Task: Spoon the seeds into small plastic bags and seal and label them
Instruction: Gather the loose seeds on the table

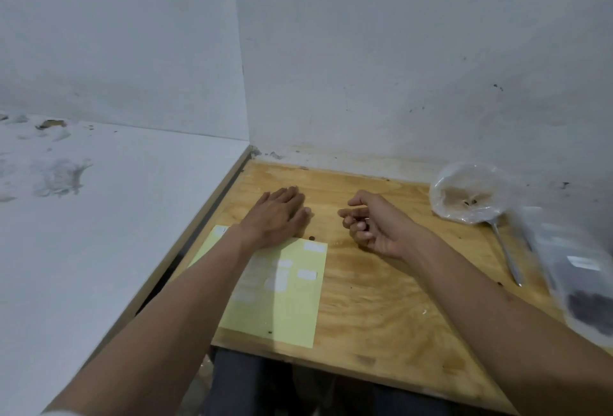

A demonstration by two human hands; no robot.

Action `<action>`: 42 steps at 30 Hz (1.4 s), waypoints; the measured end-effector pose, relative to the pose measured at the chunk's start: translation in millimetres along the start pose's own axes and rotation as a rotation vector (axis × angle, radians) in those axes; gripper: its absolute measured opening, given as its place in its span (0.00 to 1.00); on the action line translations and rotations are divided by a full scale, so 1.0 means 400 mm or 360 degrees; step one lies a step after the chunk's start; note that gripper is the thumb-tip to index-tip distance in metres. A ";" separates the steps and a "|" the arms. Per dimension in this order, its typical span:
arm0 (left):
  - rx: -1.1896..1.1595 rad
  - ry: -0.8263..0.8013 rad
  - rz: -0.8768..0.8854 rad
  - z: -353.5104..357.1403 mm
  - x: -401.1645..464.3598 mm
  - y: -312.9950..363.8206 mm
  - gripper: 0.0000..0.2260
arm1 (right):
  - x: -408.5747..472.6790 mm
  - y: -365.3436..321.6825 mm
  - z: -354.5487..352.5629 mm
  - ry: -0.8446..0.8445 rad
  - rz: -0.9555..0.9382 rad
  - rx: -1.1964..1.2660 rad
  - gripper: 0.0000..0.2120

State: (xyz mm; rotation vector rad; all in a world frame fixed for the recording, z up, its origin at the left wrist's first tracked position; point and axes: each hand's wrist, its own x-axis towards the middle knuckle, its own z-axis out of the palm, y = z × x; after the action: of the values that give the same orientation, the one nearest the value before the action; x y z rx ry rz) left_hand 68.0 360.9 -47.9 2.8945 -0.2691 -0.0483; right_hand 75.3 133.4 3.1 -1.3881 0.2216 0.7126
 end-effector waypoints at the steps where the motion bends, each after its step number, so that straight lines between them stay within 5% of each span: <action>1: -0.0025 -0.0007 -0.0028 0.007 -0.008 0.002 0.27 | 0.000 0.013 0.013 0.0094 -0.0120 -0.0246 0.12; 7: -0.0053 0.0037 -0.0084 0.018 -0.016 -0.003 0.28 | -0.006 0.086 0.060 0.0279 -0.0789 -0.1324 0.08; 18: -0.0074 0.0082 -0.0081 0.020 -0.024 -0.006 0.27 | 0.013 0.102 0.105 0.0349 -0.0935 -0.1441 0.05; 20: -0.0081 0.0092 -0.0075 0.018 -0.032 -0.001 0.27 | 0.006 0.089 0.104 0.0372 -0.0660 -0.1040 0.11; 24: -0.0048 0.0147 -0.0117 0.002 -0.027 -0.014 0.23 | -0.021 0.030 0.050 -0.0048 -0.0041 0.0518 0.08; 26: 0.0114 0.0142 -0.0176 -0.026 -0.006 0.012 0.19 | -0.048 0.005 -0.013 -0.0032 -0.0064 0.0671 0.10; 28: 0.0257 0.0175 -0.0185 -0.045 0.016 0.084 0.19 | -0.092 -0.018 -0.080 0.0204 -0.0237 0.0322 0.12; 33: -0.0078 0.0189 0.0177 0.022 0.014 0.344 0.27 | -0.232 0.000 -0.269 0.1126 -0.0697 -0.1386 0.18; 42: -0.0200 0.0068 0.0465 0.128 -0.008 0.586 0.34 | -0.337 0.138 -0.421 0.1223 -0.0662 -0.1491 0.10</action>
State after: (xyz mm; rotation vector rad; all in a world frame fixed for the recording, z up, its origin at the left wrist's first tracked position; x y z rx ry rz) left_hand 20.3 125.8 -42.9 2.6984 -0.6525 0.0452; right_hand -17.2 -69.0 -2.7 -2.4801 0.1883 -0.1581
